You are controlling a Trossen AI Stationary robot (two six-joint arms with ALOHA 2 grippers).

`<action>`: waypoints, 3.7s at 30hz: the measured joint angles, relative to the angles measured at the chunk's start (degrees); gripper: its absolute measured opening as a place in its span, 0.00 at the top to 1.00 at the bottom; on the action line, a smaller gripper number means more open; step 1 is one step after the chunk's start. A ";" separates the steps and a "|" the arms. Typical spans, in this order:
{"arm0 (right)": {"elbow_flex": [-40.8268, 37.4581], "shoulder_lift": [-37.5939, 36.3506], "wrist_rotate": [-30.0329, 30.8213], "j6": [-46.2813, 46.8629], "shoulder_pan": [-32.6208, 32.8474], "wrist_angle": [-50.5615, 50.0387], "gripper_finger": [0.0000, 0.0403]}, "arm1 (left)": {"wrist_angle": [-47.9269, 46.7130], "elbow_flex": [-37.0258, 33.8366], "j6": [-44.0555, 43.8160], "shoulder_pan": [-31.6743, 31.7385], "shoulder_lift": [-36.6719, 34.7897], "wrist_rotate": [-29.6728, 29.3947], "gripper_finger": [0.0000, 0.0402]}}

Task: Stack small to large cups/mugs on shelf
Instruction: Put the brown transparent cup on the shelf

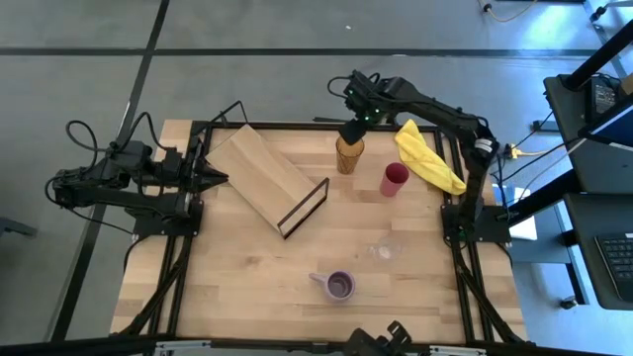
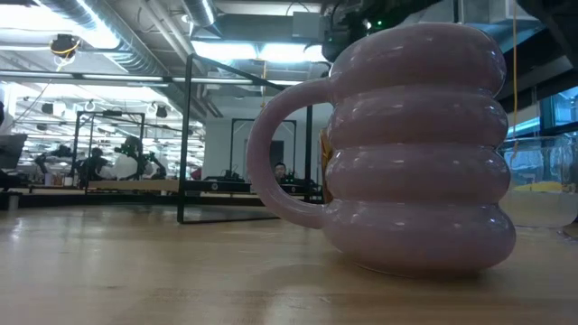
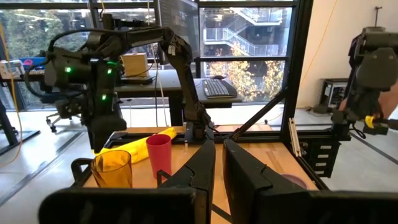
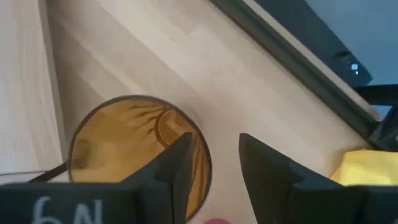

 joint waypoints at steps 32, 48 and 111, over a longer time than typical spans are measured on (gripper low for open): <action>7.19 -5.19 -5.98 -9.23 0.94 17.62 0.67 | -0.01 0.00 0.00 -0.01 0.00 0.02 0.93; 24.57 -18.45 -11.60 -5.90 31.83 30.70 0.67 | 0.01 0.00 0.00 -0.01 -0.02 -0.02 0.93; 24.52 -17.57 6.60 -1.27 48.36 26.86 0.67 | -0.01 0.00 0.01 0.00 -0.02 0.00 0.93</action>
